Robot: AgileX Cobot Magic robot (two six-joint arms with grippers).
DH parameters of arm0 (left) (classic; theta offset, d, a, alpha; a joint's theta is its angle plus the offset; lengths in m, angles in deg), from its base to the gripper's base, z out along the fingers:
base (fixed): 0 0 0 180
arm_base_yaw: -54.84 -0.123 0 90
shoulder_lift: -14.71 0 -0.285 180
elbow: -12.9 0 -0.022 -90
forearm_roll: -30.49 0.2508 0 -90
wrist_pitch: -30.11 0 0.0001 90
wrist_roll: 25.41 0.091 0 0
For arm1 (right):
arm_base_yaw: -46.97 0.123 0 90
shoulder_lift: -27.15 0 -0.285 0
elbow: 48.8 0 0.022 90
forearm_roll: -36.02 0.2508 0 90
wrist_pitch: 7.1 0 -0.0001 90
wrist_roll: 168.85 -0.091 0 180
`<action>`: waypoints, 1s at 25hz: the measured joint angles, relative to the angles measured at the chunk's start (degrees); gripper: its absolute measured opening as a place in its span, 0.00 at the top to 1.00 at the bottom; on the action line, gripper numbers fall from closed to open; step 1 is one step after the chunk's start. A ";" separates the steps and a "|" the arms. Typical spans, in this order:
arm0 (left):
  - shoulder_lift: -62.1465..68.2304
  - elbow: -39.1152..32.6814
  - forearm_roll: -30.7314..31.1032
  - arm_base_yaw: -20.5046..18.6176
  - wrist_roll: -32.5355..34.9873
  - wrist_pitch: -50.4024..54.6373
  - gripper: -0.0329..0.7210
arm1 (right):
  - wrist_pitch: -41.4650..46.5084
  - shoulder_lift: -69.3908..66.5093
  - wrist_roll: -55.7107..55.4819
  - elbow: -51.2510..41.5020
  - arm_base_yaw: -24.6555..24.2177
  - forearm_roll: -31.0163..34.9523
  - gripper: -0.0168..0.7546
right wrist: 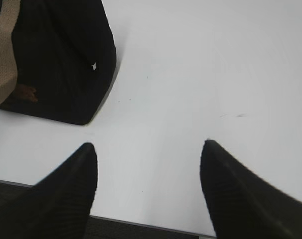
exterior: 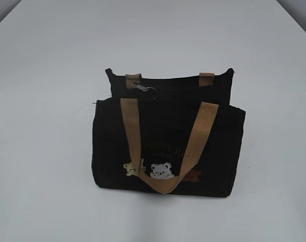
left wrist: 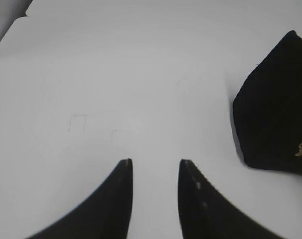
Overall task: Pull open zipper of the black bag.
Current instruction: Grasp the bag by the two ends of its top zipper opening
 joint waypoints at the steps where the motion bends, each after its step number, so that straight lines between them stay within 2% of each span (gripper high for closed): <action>1: 0.00 0.00 0.00 0.00 0.00 0.00 0.64 | 0.00 0.00 0.00 0.00 0.00 0.00 0.32; 25: 0.00 0.00 0.00 0.00 0.00 0.00 0.64 | 0.00 0.00 0.00 0.00 0.00 0.00 0.32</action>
